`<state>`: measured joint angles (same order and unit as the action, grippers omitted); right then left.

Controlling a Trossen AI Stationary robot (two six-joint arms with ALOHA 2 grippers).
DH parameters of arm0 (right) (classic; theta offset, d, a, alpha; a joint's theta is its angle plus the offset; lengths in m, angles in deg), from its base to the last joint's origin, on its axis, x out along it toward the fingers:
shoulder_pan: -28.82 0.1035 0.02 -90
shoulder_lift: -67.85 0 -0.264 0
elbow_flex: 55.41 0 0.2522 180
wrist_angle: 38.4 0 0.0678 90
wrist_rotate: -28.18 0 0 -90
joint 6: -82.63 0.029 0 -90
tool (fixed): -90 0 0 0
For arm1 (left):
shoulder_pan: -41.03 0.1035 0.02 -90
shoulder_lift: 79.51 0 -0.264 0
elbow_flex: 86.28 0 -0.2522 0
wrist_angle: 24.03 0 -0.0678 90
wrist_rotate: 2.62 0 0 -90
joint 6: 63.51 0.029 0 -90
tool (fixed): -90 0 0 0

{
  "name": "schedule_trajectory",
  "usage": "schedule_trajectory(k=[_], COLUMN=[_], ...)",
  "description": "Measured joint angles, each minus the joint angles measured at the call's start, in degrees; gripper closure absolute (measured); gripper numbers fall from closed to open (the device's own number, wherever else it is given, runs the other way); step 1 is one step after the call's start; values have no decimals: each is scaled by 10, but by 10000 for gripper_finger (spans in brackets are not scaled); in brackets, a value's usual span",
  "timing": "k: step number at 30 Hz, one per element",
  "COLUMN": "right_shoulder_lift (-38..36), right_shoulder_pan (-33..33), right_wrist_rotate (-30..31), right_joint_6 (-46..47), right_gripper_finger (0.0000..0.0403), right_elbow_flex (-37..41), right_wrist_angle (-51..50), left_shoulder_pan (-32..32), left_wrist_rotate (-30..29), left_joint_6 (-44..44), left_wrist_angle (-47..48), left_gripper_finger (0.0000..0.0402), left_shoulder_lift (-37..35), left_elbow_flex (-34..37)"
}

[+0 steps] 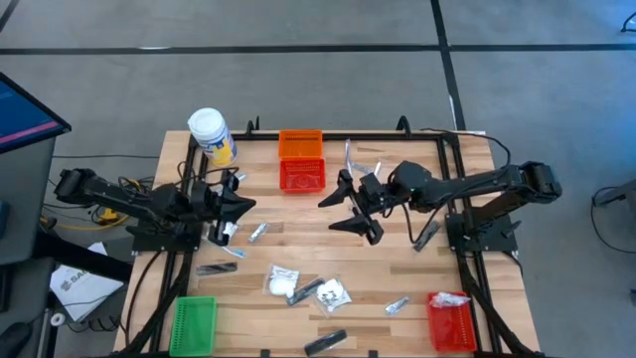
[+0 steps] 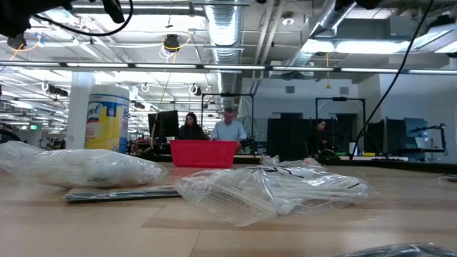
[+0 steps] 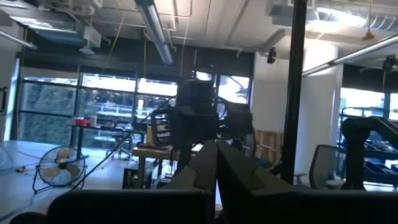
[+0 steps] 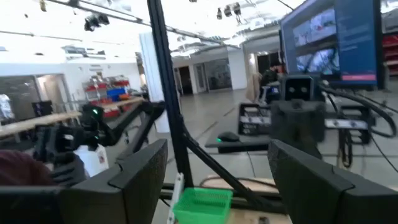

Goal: Pick & Place Travel size toiletries
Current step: Put the nail cutter into the top red basket

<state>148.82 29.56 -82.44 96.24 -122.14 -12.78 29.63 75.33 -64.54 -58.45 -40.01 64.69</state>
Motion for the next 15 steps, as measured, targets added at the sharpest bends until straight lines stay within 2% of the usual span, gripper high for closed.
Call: schedule_trajectory(k=[4, 11, 15], right_shoulder_lift=[0, 0, 0], right_shoulder_pan=[-10, -23, -30], right_wrist_rotate=[25, 57, 57], right_joint_6=[-1, -2, -4], right_gripper_finger=[132, 132, 132], right_elbow_flex=[0, 0, 0], right_wrist_angle=[-28, -65, -84], left_shoulder_pan=[0, 0, 0], left_wrist_rotate=[-9, -48, -57], left_joint_6=[10, 23, 22], left_wrist_angle=[21, 190, 226], left_gripper_finger=[400, 400, 400], left_shoulder_lift=[0, 6, 25], left_elbow_flex=[-1, -64, -81])
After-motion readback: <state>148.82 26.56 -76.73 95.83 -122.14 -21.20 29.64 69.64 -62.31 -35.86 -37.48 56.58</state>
